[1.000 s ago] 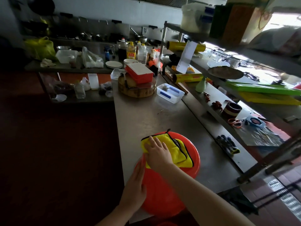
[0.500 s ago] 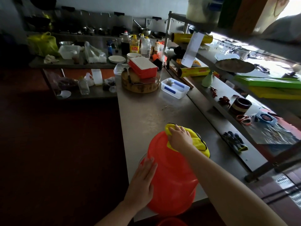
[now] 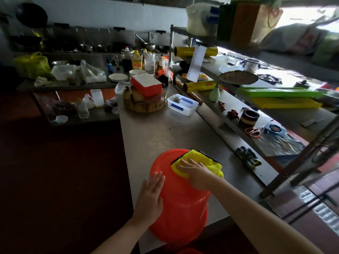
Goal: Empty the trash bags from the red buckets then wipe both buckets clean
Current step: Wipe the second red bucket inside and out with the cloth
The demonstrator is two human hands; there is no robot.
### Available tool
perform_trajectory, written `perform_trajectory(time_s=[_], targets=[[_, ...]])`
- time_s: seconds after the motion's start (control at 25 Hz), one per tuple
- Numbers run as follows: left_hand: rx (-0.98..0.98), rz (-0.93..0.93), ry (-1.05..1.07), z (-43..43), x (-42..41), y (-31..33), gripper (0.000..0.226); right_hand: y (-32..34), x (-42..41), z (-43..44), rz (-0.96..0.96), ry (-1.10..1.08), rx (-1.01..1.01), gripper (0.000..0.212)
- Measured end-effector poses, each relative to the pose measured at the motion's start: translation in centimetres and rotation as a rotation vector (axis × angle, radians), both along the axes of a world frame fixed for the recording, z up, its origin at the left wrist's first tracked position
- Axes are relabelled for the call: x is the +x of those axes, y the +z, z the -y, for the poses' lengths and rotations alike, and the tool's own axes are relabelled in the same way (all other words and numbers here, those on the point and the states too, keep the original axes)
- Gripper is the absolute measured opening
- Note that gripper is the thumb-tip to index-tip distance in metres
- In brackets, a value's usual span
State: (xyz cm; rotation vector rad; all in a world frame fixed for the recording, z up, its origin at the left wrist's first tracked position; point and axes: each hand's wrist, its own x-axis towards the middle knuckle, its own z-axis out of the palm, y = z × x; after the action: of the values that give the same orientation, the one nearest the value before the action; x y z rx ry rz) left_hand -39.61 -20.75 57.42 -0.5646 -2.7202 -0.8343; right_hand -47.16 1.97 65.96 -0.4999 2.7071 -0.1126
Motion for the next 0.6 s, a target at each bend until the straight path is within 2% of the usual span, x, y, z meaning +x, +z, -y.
perform_trajectory(time_s=[0.16, 0.28, 0.36, 0.48, 0.6], targets=[[0.046, -0.025, 0.036, -2.2, -0.1, 2.0, 0.076, -0.4, 2.9, -1.4, -0.026, 0.223, -0.072, 0.076], [0.073, -0.036, 0.048, -4.2, 0.0, 3.4, 0.070, -0.6, 4.6, -2.9, -0.082, 0.301, -0.177, 0.074], [0.072, -0.028, 0.056, -5.2, -0.1, 4.1, 0.064, -0.6, 5.3, -4.2, -0.133, 0.288, -0.276, 0.072], [0.037, -0.047, 0.083, -6.5, -0.6, 4.9, 0.057, -0.6, 5.8, -7.0, -0.239, 0.198, -0.498, 0.054], [0.012, -0.063, 0.112, -9.0, -1.7, 6.3, 0.045, -1.4, 5.6, -10.7, -0.466, 0.007, -0.677, 0.032]])
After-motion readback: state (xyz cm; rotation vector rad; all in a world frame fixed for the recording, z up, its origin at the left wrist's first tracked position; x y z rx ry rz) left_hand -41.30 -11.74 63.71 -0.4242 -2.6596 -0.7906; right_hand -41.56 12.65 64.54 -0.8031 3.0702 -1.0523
